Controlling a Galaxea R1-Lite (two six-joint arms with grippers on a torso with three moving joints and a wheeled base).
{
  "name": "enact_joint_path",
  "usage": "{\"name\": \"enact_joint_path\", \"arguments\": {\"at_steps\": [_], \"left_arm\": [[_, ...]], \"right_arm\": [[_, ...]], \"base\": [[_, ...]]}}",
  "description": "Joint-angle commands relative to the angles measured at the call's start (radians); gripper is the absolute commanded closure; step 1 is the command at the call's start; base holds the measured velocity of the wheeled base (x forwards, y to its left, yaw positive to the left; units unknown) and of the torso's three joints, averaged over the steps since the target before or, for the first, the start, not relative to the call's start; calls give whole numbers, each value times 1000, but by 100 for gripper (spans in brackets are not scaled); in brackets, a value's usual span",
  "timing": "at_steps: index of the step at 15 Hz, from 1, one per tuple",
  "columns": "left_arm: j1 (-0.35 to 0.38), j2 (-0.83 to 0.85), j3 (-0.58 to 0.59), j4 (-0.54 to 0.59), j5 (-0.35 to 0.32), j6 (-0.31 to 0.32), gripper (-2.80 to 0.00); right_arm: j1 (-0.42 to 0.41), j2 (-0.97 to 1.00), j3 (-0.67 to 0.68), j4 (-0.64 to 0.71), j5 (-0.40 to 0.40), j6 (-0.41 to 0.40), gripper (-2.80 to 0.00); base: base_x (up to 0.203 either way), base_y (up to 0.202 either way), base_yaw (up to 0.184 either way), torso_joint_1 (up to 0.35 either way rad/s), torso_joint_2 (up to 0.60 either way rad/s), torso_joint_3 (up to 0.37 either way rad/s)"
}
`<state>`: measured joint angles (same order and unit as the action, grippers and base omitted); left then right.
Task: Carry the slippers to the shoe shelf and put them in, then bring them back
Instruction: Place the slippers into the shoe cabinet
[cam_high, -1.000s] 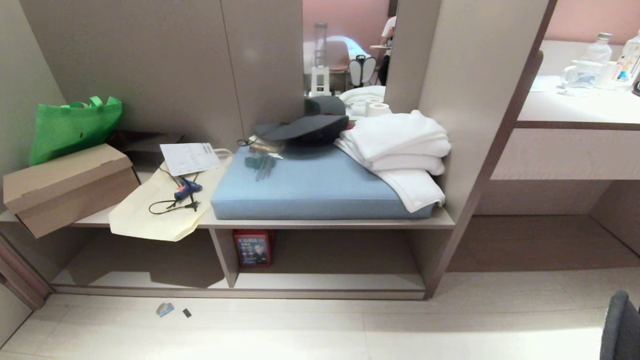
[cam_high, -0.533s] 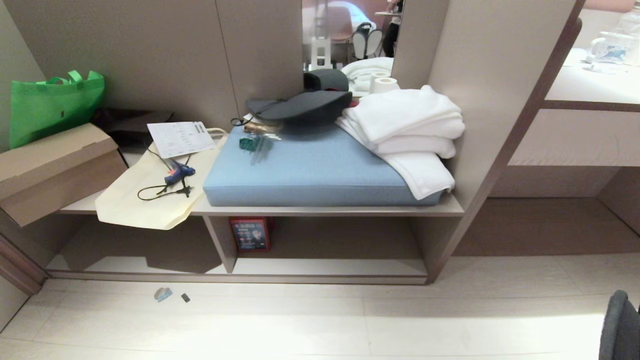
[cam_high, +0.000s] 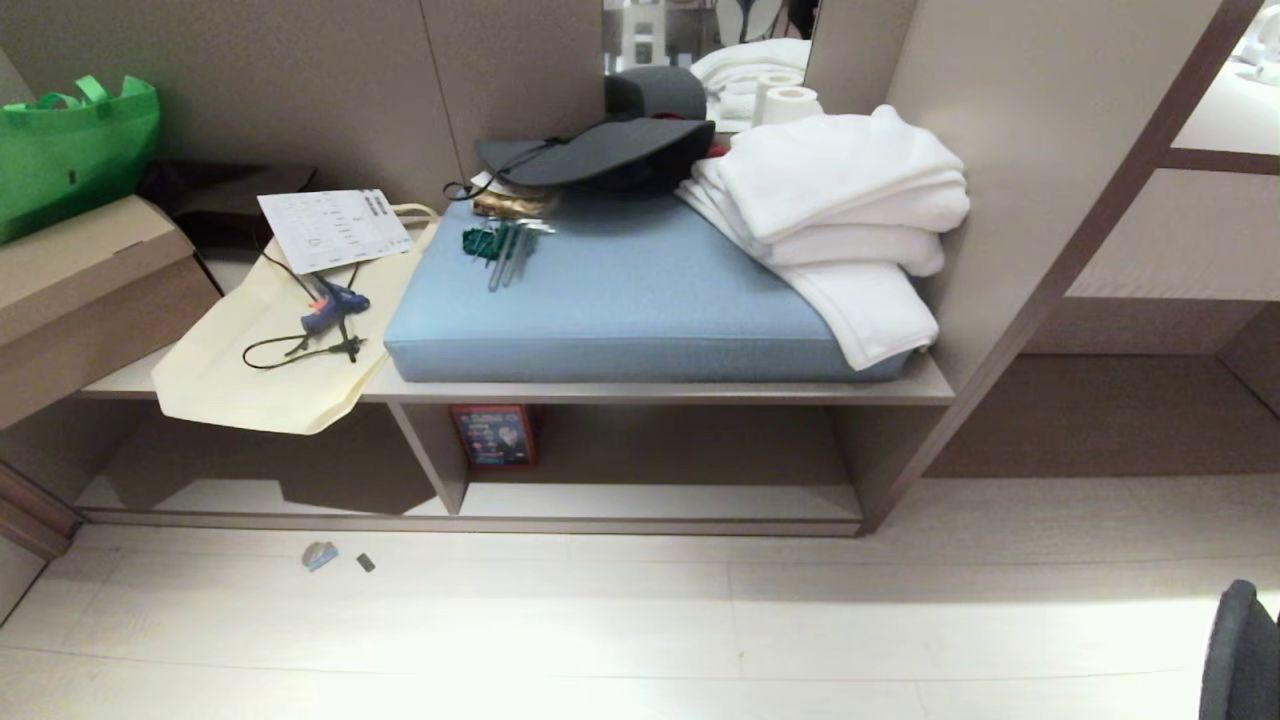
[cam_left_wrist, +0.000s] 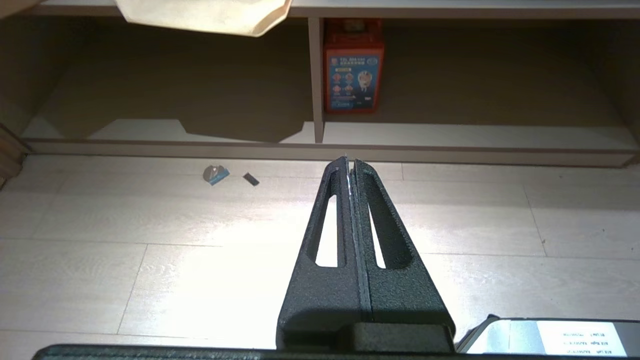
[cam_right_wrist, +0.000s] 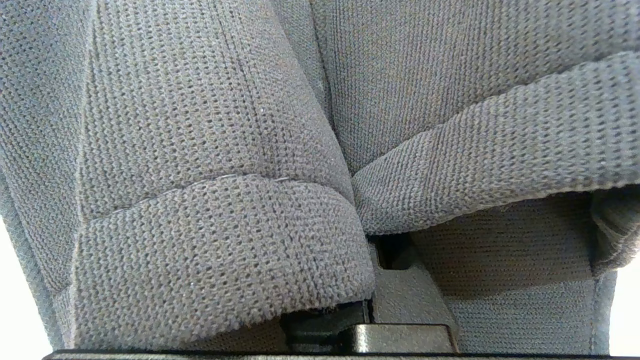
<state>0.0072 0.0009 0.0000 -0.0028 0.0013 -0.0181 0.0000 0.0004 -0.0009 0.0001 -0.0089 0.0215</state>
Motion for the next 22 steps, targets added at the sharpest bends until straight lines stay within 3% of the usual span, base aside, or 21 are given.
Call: {"name": "enact_joint_path", "arguments": {"at_steps": [1, 22], "left_arm": [[0, 1, 0, 0, 0, 0, 0], [0, 1, 0, 1, 0, 0, 0]], "right_arm": [[0, 1, 1, 0, 0, 0, 0], [0, 1, 1, 0, 0, 0, 0]], "base": [[0, 0, 0, -1, 4, -206], [0, 0, 0, 5, 2, -196]]}}
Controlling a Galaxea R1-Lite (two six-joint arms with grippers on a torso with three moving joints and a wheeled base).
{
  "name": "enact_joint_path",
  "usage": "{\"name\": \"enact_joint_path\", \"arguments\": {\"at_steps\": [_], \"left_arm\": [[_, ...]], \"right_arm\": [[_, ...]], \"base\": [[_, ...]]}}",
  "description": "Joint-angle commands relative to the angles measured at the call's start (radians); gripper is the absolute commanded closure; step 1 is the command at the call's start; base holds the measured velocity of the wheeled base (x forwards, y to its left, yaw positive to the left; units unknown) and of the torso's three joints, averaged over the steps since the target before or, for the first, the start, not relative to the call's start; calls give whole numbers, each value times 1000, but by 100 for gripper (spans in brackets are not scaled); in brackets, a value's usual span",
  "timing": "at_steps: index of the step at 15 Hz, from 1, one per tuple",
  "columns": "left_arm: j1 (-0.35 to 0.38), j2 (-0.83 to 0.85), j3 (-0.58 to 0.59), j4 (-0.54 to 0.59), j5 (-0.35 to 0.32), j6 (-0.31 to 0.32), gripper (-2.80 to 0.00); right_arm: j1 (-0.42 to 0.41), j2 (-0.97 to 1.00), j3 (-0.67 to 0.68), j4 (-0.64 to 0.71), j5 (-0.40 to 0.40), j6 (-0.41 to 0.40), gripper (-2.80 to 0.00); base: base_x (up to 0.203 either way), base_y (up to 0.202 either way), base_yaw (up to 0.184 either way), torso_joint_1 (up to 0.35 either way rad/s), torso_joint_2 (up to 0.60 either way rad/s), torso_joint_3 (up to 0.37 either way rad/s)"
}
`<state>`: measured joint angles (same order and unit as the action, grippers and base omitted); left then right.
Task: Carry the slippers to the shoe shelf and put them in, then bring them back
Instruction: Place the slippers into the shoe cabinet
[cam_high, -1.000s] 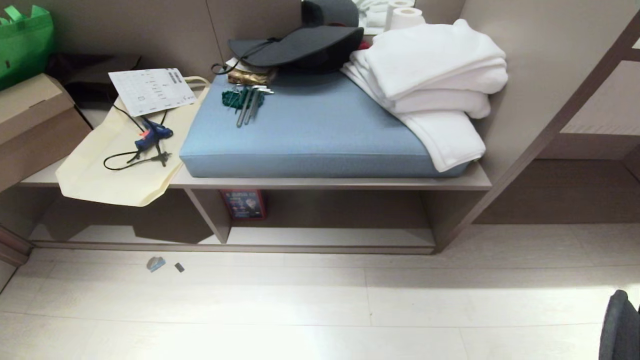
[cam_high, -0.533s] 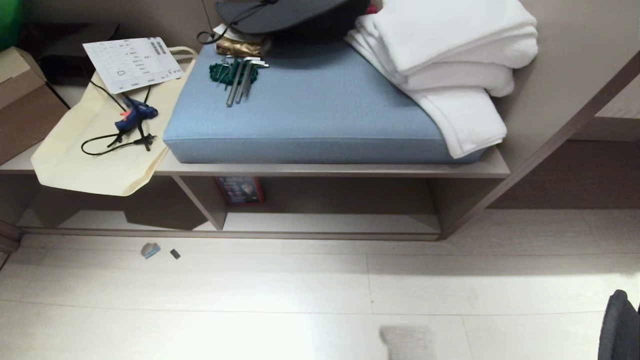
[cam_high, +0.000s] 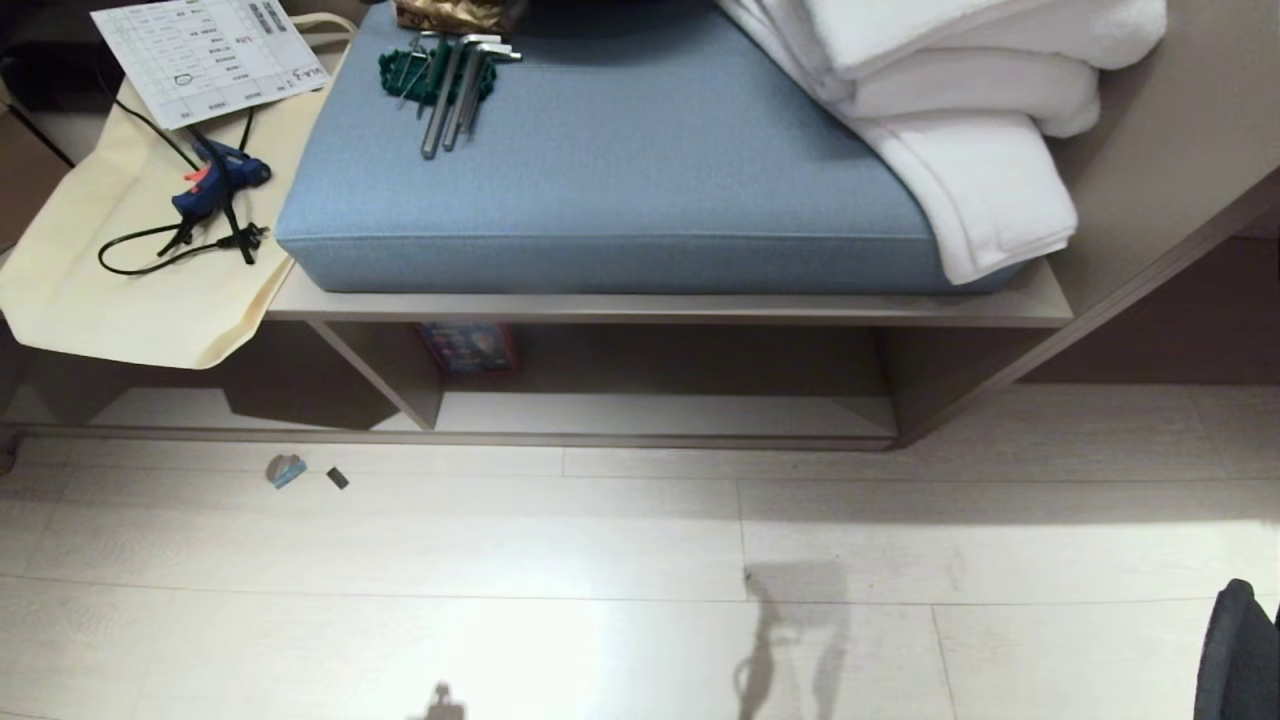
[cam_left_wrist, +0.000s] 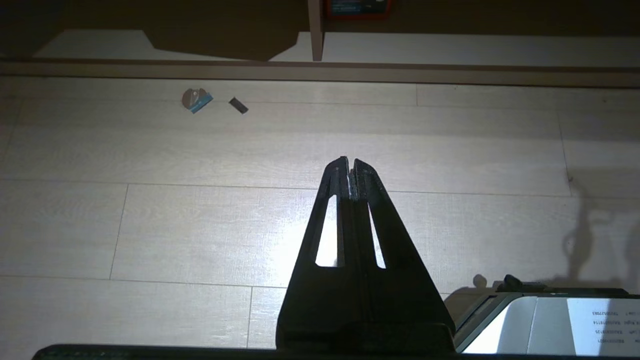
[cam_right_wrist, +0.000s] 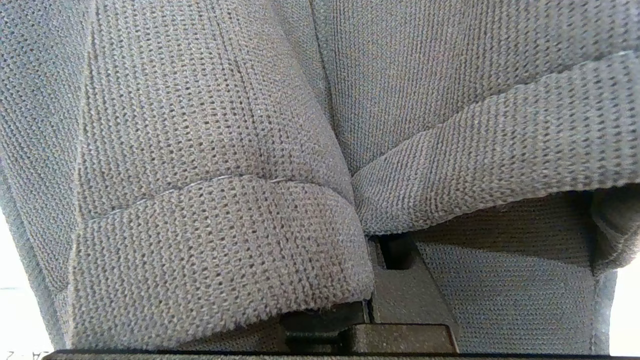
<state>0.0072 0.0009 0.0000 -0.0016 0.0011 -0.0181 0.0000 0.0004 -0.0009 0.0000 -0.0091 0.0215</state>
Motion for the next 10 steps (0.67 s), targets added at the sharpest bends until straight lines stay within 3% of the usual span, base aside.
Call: {"name": "enact_joint_path", "arguments": {"at_steps": [1, 10], "left_arm": [[0, 1, 0, 0, 0, 0, 0], [0, 1, 0, 0, 0, 3, 0]], "right_arm": [[0, 1, -1, 0, 0, 0, 0], [0, 1, 1, 0, 0, -9, 0]], "base": [[0, 0, 0, 1, 4, -196], [0, 0, 0, 4, 2, -197]]}}
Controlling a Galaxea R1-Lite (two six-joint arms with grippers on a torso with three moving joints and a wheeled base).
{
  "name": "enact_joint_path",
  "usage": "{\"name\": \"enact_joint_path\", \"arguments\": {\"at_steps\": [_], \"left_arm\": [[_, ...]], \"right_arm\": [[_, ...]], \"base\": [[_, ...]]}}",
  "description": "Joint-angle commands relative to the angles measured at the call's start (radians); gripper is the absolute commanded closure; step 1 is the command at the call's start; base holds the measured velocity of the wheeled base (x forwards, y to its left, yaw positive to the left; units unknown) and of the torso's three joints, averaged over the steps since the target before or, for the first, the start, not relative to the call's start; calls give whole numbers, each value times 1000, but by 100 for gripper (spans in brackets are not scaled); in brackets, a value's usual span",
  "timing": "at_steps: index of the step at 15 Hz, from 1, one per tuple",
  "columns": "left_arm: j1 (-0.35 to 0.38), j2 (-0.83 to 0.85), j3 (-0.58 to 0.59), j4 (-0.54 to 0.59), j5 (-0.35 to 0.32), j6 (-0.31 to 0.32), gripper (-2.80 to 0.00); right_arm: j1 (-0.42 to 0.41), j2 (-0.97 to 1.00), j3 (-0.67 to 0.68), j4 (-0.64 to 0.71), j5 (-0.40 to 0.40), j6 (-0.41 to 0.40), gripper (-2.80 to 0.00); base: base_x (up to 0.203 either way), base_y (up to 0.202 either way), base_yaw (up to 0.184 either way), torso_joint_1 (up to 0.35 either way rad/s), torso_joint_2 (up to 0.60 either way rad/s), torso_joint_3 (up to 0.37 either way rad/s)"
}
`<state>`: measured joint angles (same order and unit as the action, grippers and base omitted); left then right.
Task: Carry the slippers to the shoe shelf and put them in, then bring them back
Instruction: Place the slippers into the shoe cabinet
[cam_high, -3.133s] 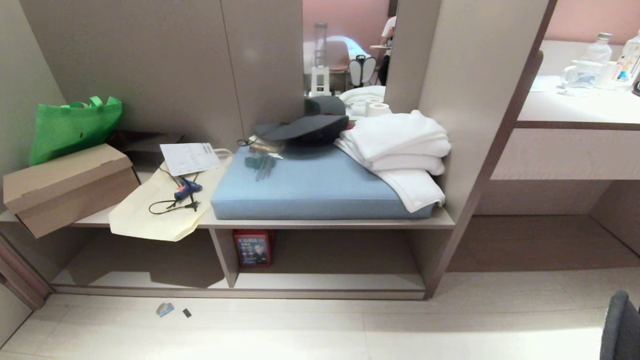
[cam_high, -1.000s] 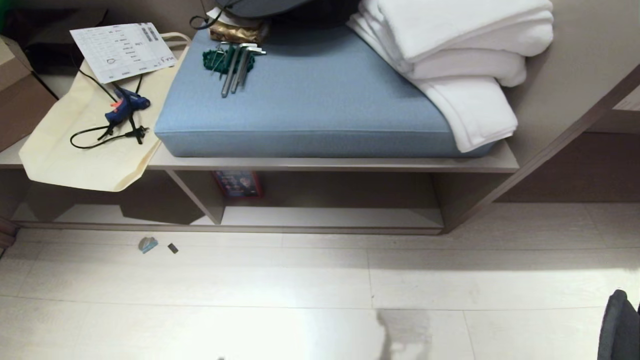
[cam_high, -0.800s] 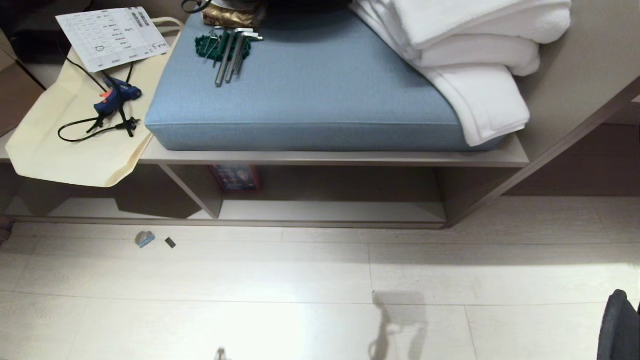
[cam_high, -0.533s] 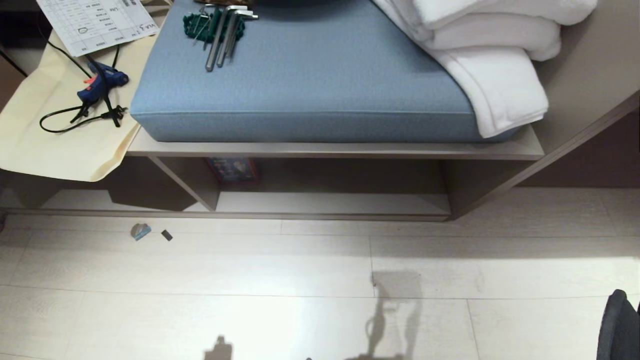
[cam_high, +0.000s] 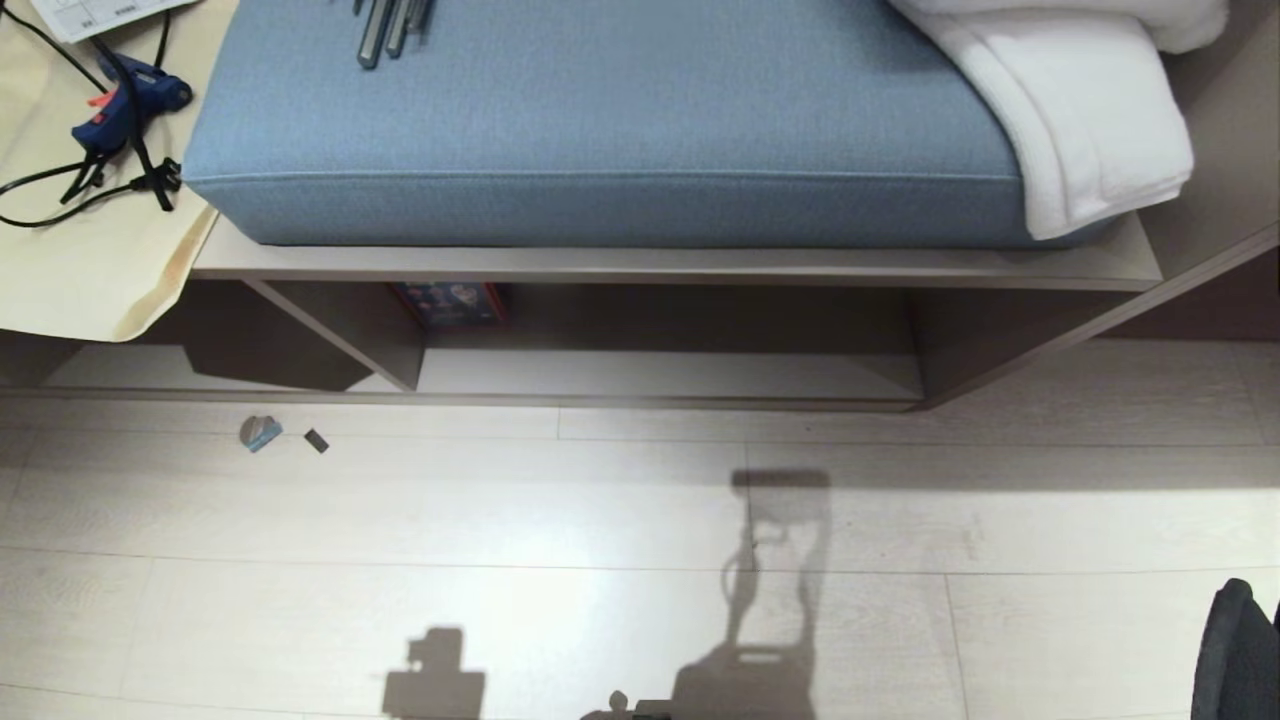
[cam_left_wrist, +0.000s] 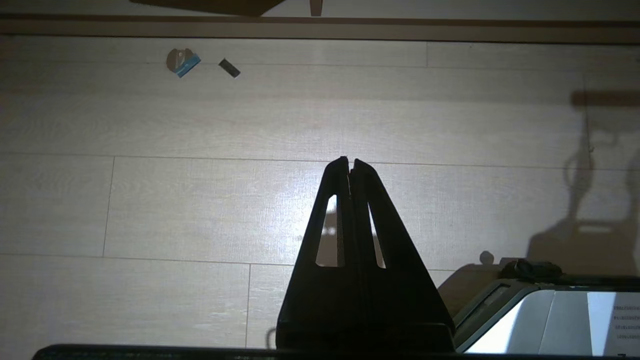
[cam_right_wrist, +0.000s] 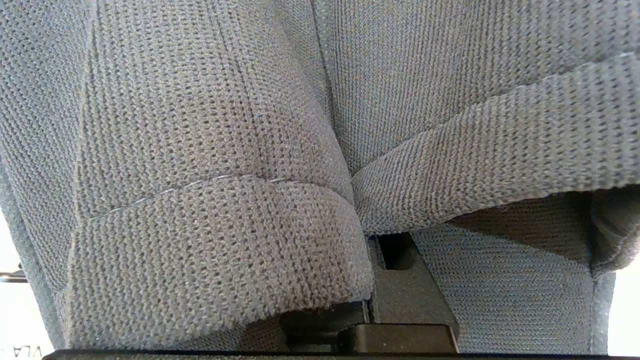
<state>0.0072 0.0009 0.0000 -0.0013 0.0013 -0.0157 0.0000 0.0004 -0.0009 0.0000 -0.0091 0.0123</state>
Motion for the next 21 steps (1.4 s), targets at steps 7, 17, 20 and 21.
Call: {"name": "enact_joint_path", "arguments": {"at_steps": [7, 17, 20, 21], "left_arm": [[0, 1, 0, -2, -1, 0, 0], [0, 1, 0, -2, -1, 2, 0], [0, 1, 0, -2, -1, 2, 0], [0, 1, 0, -2, -1, 2, 0]], "right_arm": [[0, 1, 1, -2, -12, 36, 0], [0, 1, 1, 2, 9, -57, 0], [0, 1, 1, 2, 9, -55, 0], [0, 1, 1, 2, 9, -55, 0]], "base": [[0, 0, 0, 3, 2, -198], [0, 0, 0, 3, 1, -198], [0, 0, 0, 0, 2, -196], [0, 0, 0, -1, -1, -195]]}}
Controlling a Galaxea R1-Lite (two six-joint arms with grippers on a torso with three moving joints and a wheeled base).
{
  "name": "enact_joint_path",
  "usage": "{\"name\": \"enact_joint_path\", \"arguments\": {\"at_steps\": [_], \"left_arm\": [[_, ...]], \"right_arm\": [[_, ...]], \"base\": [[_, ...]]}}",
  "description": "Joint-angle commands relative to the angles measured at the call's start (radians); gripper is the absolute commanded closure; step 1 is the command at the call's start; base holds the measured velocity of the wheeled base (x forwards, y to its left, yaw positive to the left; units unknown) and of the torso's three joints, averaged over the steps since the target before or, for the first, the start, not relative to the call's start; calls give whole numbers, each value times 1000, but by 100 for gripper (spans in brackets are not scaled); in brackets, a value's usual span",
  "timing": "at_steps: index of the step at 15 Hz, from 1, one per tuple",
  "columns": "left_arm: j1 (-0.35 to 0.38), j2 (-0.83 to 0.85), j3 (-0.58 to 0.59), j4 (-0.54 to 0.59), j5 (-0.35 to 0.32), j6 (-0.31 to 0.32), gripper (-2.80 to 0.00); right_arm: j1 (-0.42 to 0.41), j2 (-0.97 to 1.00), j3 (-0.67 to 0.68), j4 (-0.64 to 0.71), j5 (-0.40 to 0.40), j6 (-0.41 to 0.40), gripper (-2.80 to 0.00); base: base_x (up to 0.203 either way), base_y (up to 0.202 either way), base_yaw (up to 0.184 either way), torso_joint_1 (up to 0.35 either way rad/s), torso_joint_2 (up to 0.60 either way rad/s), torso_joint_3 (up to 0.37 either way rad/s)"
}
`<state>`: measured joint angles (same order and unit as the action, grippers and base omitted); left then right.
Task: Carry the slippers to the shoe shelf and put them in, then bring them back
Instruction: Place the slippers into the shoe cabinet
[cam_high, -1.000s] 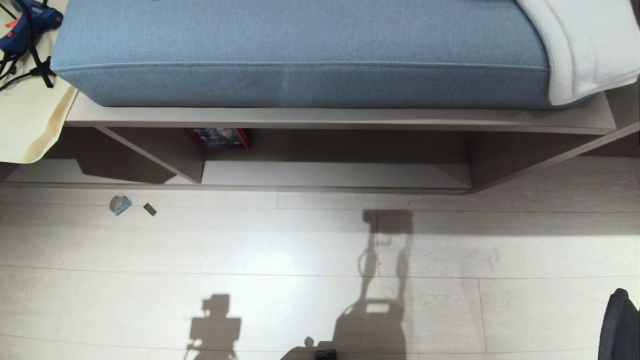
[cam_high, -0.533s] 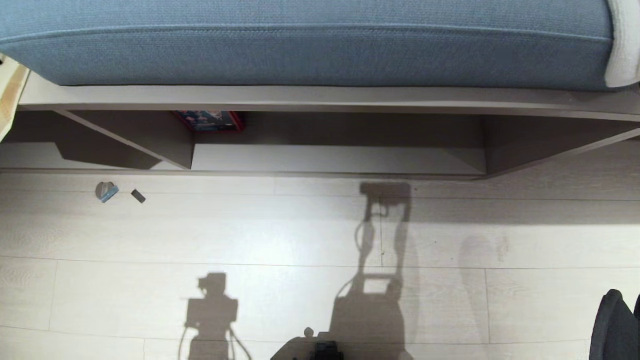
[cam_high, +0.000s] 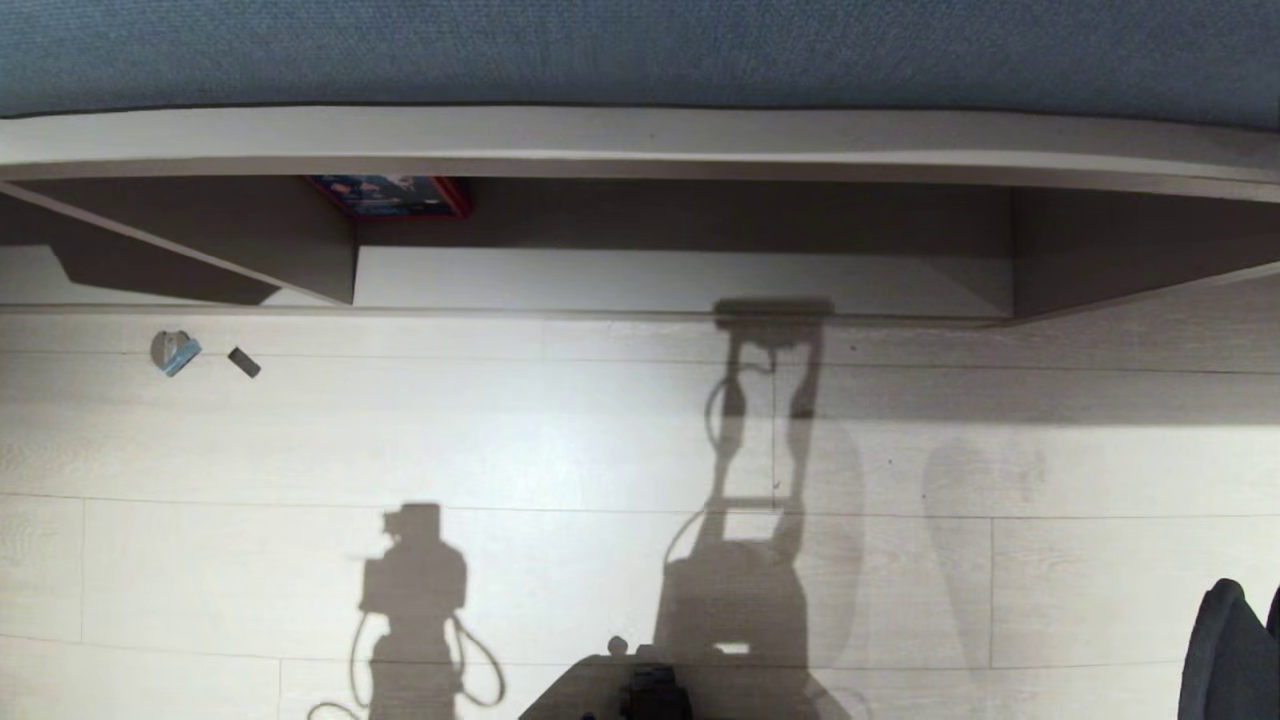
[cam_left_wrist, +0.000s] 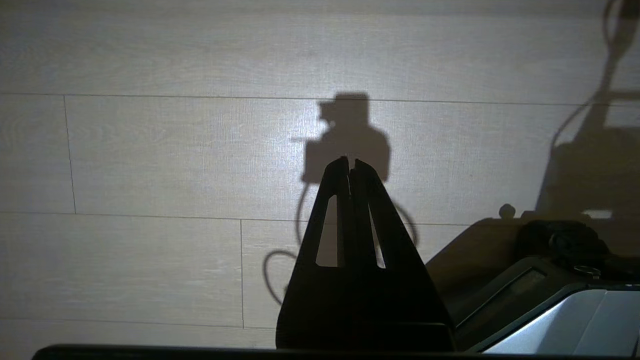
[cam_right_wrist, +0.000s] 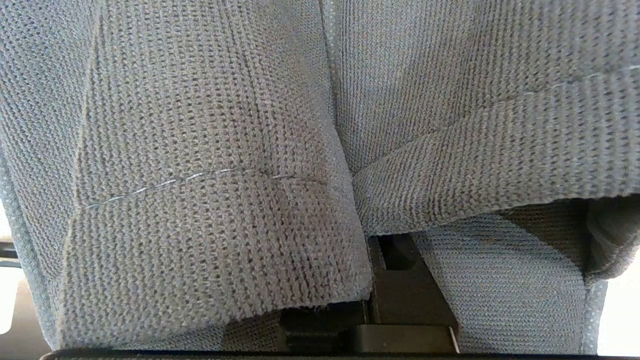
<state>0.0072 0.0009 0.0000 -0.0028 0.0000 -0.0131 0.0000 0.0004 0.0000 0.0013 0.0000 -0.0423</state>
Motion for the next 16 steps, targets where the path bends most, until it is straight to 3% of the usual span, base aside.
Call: {"name": "enact_joint_path", "arguments": {"at_steps": [1, 16], "left_arm": [[0, 1, 0, 0, 0, -1, 0], [0, 1, 0, 0, 0, -2, 0]], "right_arm": [[0, 1, -1, 0, 0, -1, 0], [0, 1, 0, 0, 0, 1, 0]], "base": [[0, 0, 0, 4, 4, -193], [0, 0, 0, 2, 2, -196]]}}
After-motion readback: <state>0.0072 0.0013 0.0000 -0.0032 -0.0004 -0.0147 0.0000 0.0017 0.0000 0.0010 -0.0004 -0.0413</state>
